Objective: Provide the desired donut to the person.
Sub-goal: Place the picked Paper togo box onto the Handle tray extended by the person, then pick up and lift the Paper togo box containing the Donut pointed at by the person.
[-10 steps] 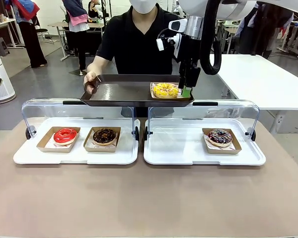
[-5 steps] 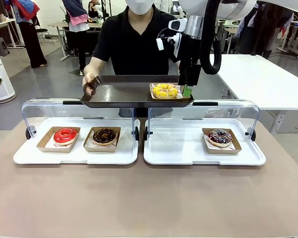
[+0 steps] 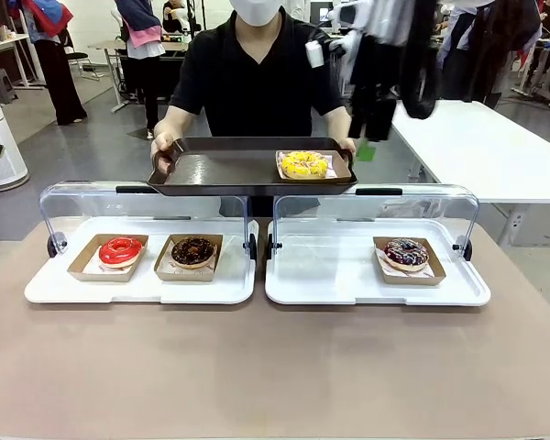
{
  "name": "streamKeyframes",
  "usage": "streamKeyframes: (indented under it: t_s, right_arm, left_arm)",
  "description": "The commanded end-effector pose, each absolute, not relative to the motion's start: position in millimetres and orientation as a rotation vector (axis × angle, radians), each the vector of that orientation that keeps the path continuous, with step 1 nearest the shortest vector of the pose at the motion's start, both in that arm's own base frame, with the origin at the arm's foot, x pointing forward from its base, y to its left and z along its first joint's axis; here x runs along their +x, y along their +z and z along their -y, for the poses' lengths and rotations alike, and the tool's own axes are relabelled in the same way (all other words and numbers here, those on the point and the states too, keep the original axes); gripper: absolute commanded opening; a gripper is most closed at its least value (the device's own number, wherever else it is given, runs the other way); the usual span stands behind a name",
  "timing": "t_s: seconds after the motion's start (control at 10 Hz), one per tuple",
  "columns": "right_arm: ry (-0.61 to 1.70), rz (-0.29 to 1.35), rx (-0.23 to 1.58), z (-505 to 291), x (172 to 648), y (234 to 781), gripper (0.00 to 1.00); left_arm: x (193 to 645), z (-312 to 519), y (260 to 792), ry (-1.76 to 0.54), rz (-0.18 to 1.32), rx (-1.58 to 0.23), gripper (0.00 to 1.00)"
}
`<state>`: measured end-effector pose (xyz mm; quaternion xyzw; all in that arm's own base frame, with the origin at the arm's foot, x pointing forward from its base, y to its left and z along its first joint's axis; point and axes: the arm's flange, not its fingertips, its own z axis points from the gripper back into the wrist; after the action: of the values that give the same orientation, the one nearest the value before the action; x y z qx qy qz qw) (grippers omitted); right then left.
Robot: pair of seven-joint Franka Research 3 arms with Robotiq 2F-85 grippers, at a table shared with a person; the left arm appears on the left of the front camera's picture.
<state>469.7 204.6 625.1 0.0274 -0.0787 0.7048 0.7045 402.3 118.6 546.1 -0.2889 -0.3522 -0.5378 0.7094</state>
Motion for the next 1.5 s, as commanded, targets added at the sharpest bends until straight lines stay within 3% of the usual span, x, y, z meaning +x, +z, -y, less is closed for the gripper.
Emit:
streamKeyframes:
  t_s: [0.0,0.6,1.4]
  right_arm:
    - [1.544,0.253,0.044,-147.6,429.3,613.5,1.0]
    - [1.399,0.25,0.065,-42.6,416.8,577.9,1.0]
    - [1.382,0.239,0.081,-38.8,418.1,579.0,1.0]
  left_arm:
    - [401.8,-118.1,547.2,-1.193,0.796,-0.652,1.0]
    - [401.8,-118.1,547.2,-1.193,0.796,-0.652,1.0]
    - [401.8,-118.1,547.2,-1.193,0.796,-0.652,1.0]
